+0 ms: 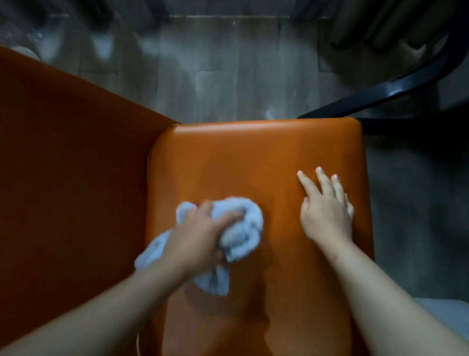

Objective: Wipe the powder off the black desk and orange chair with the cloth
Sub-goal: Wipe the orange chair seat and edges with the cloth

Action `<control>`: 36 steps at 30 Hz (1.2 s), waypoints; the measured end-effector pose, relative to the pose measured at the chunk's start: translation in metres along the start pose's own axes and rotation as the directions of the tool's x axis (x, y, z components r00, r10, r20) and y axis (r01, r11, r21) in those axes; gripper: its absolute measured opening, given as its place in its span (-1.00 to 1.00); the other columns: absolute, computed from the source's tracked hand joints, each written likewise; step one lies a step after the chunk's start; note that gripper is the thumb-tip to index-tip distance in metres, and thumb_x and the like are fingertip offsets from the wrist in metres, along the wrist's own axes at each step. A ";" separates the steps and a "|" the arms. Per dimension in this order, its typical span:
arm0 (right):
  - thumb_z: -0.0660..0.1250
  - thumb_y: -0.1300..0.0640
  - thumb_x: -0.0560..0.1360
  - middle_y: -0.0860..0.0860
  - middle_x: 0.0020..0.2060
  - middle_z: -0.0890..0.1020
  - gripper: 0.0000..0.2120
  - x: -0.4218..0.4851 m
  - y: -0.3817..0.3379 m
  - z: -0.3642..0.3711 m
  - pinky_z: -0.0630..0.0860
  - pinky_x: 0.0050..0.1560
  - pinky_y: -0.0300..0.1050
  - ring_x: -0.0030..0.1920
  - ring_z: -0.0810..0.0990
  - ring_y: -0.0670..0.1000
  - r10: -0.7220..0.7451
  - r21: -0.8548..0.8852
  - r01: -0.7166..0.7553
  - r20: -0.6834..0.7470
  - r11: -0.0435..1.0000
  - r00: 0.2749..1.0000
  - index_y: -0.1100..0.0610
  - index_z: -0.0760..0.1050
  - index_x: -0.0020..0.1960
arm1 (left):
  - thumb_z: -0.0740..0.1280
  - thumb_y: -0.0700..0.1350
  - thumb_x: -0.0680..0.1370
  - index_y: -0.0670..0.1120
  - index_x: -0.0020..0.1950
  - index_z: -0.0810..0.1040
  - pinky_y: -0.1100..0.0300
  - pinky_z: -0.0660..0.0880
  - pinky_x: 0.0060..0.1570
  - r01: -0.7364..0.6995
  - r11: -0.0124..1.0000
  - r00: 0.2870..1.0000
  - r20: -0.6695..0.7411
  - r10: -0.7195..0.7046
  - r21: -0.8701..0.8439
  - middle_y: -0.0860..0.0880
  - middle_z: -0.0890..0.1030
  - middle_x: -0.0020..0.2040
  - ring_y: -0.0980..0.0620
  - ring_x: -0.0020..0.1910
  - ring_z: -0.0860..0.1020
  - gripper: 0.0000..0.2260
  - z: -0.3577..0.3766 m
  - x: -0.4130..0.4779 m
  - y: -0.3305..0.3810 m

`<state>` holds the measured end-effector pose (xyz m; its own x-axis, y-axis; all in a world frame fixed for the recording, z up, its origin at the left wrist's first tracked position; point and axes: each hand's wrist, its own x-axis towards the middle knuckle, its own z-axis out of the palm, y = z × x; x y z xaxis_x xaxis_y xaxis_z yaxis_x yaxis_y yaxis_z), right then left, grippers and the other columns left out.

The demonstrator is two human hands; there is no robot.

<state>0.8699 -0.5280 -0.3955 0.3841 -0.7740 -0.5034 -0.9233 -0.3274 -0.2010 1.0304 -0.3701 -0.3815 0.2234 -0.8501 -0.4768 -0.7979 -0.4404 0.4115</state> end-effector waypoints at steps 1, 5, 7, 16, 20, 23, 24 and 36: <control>0.02 0.10 0.63 -0.06 0.54 0.00 -0.53 0.000 0.000 0.000 -0.06 0.47 0.12 0.53 -0.12 0.06 0.000 0.005 0.000 0.007 1.000 1.000 -0.18 0.06 0.50 | 0.40 -0.04 0.37 0.26 0.39 0.30 0.06 0.42 -0.01 0.066 0.998 0.992 -0.104 -0.065 0.008 -0.09 0.33 0.22 -0.19 0.16 0.39 -0.38 -0.012 0.018 -0.007; 0.03 0.07 0.63 -0.05 0.54 0.00 -0.54 0.002 0.000 0.006 -0.09 0.46 0.14 0.53 -0.13 0.06 -0.001 0.042 0.001 -0.005 0.999 1.000 -0.17 0.08 0.50 | 0.37 -0.07 0.38 0.18 0.30 0.39 0.02 0.40 -0.01 0.214 0.976 0.940 -0.281 -0.194 0.043 -0.14 0.36 0.19 -0.21 0.20 0.36 -0.50 -0.031 0.081 -0.005; 0.04 0.08 0.63 -0.05 0.54 0.00 -0.54 0.003 0.001 0.006 -0.09 0.46 0.14 0.53 -0.13 0.06 -0.002 0.051 0.002 -0.002 0.999 1.000 -0.17 0.09 0.50 | 0.34 -0.07 0.39 0.15 0.32 0.35 -0.03 0.42 0.02 0.184 0.978 0.965 -0.206 -0.161 0.095 -0.15 0.36 0.22 -0.20 0.26 0.32 -0.49 -0.009 0.069 0.010; 0.07 0.15 0.61 -0.04 0.54 0.03 -0.53 0.003 0.003 0.004 -0.09 0.45 0.13 0.52 -0.11 0.06 -0.015 0.113 0.014 0.003 0.993 1.000 -0.15 0.16 0.48 | 0.35 0.01 0.41 0.21 0.37 0.29 0.06 0.30 -0.10 0.026 0.992 0.984 -0.176 -0.004 0.126 -0.15 0.38 0.14 -0.22 0.08 0.43 -0.46 -0.031 0.073 0.009; 0.09 0.16 0.60 -0.05 0.54 0.03 -0.52 0.006 0.008 0.004 -0.09 0.45 0.12 0.52 -0.11 0.05 -0.023 0.133 0.022 0.001 0.991 1.000 -0.16 0.18 0.47 | 0.33 -0.03 0.40 0.19 0.30 0.35 0.04 0.35 -0.04 0.087 0.994 0.978 -0.196 -0.074 0.059 -0.15 0.38 0.20 -0.21 0.21 0.38 -0.52 -0.007 0.083 0.022; 0.11 0.20 0.58 -0.09 0.53 0.03 -0.49 0.008 0.014 -0.002 -0.06 0.44 0.14 0.52 -0.10 0.02 -0.048 0.165 0.039 0.049 0.985 0.998 -0.17 0.20 0.46 | 0.33 -0.04 0.37 0.18 0.27 0.38 0.13 0.30 -0.17 -0.126 0.990 0.987 -0.090 0.131 0.059 -0.10 0.41 0.06 -0.16 0.09 0.43 -0.53 0.030 0.020 0.033; 0.10 0.21 0.57 -0.10 0.53 0.03 -0.48 0.008 0.016 -0.004 -0.05 0.43 0.15 0.52 -0.10 0.01 -0.059 0.172 0.047 0.061 0.984 0.996 -0.17 0.21 0.46 | 0.33 -0.02 0.38 0.18 0.27 0.38 0.14 0.27 -0.17 -0.214 0.975 0.977 -0.011 0.215 0.054 -0.07 0.38 0.01 -0.15 0.05 0.44 -0.54 0.039 -0.001 0.036; 0.19 0.21 0.54 -0.11 0.53 0.05 -0.44 0.010 0.028 -0.011 -0.08 0.44 0.23 0.52 -0.10 -0.02 -0.096 0.281 0.066 0.095 0.957 0.991 -0.11 0.17 0.48 | 0.36 -0.05 0.41 0.17 0.36 0.37 0.00 0.38 0.03 0.143 0.990 0.966 -0.221 -0.135 0.018 -0.15 0.34 0.23 -0.24 0.16 0.37 -0.48 0.017 0.052 0.035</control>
<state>0.8485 -0.5512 -0.3968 0.4684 -0.6842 -0.5590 -0.8612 -0.2124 -0.4617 1.0043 -0.4250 -0.4055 0.4473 -0.8254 -0.3445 -0.7679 -0.5518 0.3252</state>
